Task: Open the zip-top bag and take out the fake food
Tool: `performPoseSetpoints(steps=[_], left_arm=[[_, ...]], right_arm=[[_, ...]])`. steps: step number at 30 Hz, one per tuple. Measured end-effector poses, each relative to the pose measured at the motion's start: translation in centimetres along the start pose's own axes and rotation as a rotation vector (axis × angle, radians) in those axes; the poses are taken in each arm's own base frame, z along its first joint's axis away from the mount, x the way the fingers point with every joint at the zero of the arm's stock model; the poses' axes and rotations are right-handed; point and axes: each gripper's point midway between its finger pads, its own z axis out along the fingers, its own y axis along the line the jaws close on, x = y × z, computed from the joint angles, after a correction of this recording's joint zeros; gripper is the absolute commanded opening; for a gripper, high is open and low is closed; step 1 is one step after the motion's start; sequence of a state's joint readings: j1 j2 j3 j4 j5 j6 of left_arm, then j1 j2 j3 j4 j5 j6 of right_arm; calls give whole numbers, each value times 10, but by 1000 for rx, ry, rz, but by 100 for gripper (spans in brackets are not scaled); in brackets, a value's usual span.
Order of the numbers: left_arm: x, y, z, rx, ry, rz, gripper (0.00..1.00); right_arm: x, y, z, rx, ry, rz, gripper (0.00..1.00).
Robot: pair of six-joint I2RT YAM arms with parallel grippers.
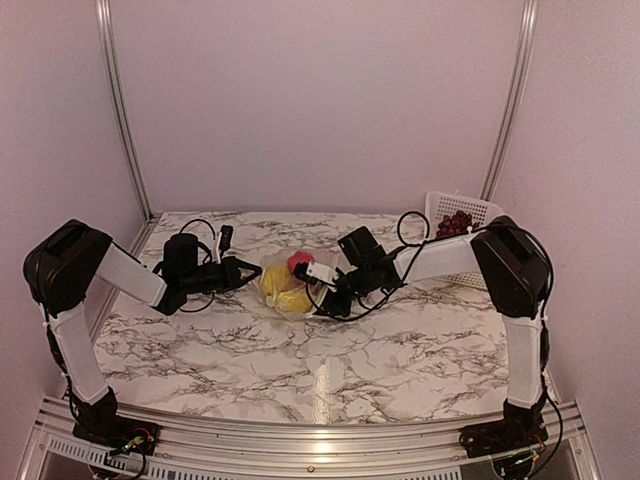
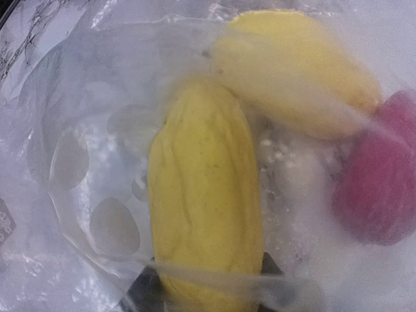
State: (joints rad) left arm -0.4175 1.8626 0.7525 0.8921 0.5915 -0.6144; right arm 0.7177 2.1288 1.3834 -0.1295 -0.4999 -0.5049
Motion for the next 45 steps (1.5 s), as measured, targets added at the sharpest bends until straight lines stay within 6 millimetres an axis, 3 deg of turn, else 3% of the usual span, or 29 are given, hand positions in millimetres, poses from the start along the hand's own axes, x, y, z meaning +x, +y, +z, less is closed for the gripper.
performPoseSetpoints(steps=[8, 16, 20, 27, 30, 34, 38, 45], left_arm=[[-8, 26, -11, -82, -49, -57, 0], [-7, 33, -14, -110, -59, -65, 0], [-6, 33, -15, -105, -54, -57, 0], [3, 10, -7, -88, -12, 51, 0], [0, 1, -7, -89, -24, 89, 0], [-14, 6, -16, -128, -72, 92, 0], [-18, 30, -30, -201, -111, 39, 0], [-22, 50, -42, -261, -151, -18, 0]], right_arm=[[-13, -6, -34, 101, -19, 30, 23], [1, -15, -54, 175, -12, 94, 26], [-2, -18, -56, 181, -26, 121, 26], [-53, -40, -52, 186, -91, 131, 25], [-60, -40, -55, 182, -94, 145, 25], [-46, -34, -52, 164, -57, 183, 25], [-20, -22, -54, 144, -1, 228, 25], [4, -3, -77, 147, 42, 295, 24]])
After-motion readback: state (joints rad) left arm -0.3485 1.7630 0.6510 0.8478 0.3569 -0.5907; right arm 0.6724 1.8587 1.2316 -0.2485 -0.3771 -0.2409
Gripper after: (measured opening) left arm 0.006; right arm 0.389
